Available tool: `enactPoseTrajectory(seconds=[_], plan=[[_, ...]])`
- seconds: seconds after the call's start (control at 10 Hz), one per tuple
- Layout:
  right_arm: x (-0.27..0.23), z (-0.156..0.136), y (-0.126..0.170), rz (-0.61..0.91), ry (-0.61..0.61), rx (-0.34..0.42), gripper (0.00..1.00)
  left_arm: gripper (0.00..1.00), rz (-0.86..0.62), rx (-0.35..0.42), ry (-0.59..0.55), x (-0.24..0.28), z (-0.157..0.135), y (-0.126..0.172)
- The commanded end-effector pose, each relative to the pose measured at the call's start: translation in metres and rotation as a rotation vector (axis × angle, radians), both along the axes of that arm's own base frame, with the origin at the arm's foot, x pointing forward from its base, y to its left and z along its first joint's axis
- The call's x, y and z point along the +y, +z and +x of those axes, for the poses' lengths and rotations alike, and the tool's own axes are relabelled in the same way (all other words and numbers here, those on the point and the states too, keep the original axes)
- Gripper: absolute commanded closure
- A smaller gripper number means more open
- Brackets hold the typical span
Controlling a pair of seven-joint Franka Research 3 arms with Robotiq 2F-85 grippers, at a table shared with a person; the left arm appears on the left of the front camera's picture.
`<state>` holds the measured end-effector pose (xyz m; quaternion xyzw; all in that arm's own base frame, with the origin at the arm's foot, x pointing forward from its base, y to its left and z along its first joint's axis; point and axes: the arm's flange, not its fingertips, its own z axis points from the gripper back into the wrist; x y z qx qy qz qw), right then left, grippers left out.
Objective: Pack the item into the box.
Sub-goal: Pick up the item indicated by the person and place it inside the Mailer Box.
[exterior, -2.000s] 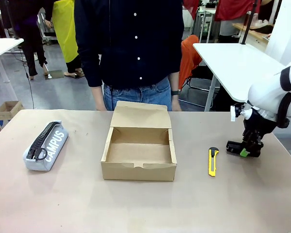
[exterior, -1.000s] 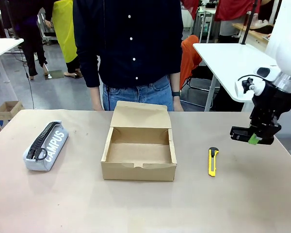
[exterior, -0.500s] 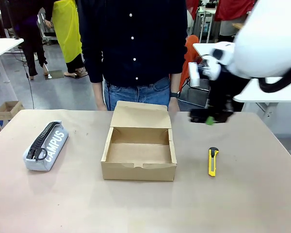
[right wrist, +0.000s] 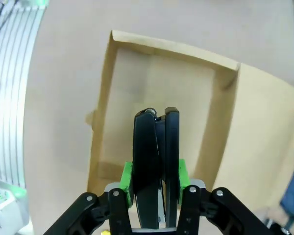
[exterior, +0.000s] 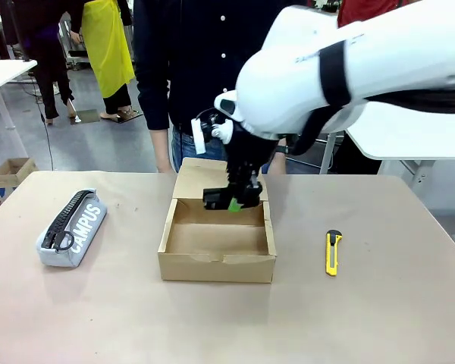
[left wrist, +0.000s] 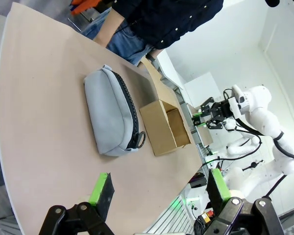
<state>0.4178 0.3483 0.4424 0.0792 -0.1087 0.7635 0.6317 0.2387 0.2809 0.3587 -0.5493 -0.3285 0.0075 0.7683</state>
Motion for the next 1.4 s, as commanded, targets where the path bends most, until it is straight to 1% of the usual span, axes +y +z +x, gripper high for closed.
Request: enactPoseTrajectory(seconds=[0.0,0.1,0.2,0.3,0.4,0.5,0.9,1.0,1.1,1.3], plan=[[0.012,0.001,-0.009,-0.031,0.002,0.045,0.58,0.0,-0.009,-0.035,0.004,0.0,0.001,0.001],[0.018,0.002,-0.026,-0.03,-0.007,0.084,0.58,0.0,-0.009,-0.035,0.004,0.0,0.001,0.001],[0.023,0.005,-0.041,-0.032,-0.031,0.107,0.58,0.0,-0.009,-0.035,0.004,0.0,0.001,0.001],[0.027,0.01,-0.052,0.0,-0.053,0.125,0.58,0.0,-0.009,-0.035,0.004,0.0,0.001,0.001],[0.03,0.013,-0.061,-0.02,-0.088,0.144,0.58,0.0,-0.009,-0.035,0.004,0.0,0.001,0.001],[0.03,0.015,-0.066,-0.035,-0.079,0.159,0.58,0.0,-0.009,-0.035,0.004,0.0,0.001,0.001],[0.033,0.018,-0.072,-0.052,-0.056,0.174,0.58,0.0,-0.009,-0.035,0.004,0.0,0.001,0.001],[0.033,0.018,-0.072,-0.059,-0.051,0.169,0.5,0.0,-0.009,-0.035,0.004,0.0,0.001,0.001],[0.032,0.016,-0.073,-0.065,-0.049,0.154,0.0,0.0,-0.009,-0.035,0.004,0.0,0.001,0.001],[0.03,0.017,-0.071,-0.081,-0.052,0.14,0.0,0.0,-0.009,-0.035,0.004,0.0,0.001,0.001]])
